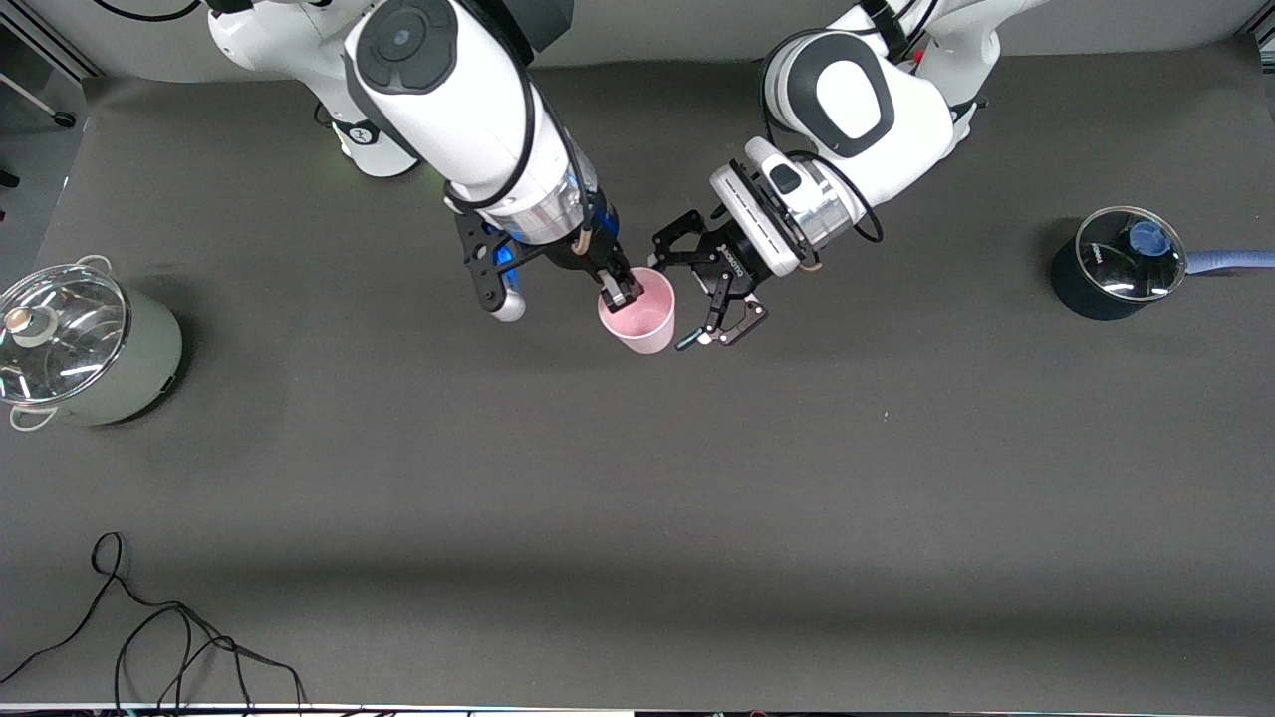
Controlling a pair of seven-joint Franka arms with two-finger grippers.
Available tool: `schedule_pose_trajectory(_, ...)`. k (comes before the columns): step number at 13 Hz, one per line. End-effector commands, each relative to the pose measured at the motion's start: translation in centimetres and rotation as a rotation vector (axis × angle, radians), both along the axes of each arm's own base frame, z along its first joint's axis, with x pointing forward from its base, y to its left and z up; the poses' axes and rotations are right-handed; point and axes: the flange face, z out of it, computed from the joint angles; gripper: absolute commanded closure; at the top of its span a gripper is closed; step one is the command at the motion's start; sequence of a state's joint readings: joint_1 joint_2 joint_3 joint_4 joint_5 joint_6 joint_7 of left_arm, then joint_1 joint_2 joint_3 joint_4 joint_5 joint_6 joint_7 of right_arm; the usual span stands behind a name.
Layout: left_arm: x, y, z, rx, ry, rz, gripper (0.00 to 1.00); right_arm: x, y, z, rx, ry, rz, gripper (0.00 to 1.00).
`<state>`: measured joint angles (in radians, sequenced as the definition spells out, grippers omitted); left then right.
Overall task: Transfer pink cup from left to right arm
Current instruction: 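Open the left gripper while the right gripper pulls the cup away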
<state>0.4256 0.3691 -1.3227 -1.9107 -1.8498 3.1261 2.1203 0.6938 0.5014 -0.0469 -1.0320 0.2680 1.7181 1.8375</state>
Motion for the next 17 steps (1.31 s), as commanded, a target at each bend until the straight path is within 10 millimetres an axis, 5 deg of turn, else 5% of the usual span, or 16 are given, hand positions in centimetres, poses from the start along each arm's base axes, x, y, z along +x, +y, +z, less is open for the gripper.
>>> schedule_pose_trajectory(1, -0.1, -0.3, 0.2, -0.015, 0.015, 0.007, 0.01, -0.1, -0.7, 1.3, -0.012, -0.018, 0.028, 1.00)
schedule_pose_trajectory(4, 0.8, 0.8, -0.8, -0.015, 0.035, 0.026, 0.01, 0.6, -4.0, 2.1, -0.041, -0.010, 0.166, 1.00)
schedule_pose_trajectory(7, 4.7, 5.0, -5.3, 0.002, 0.092, 0.091, 0.01, 1.0, -9.7, 4.7, -0.061, -0.030, 0.401, 1.00)
schedule_pose_trajectory(9, 6.6, 7.3, -6.1, -0.003, 0.108, 0.142, 0.01, 1.9, -13.9, 4.9, -0.072, -0.007, 0.506, 1.00)
schedule_pose_trajectory(17, 12.2, 18.6, -10.8, -0.034, 0.113, 0.213, 0.00, 4.1, -33.8, 1.4, -0.090, 0.043, 0.895, 1.00)
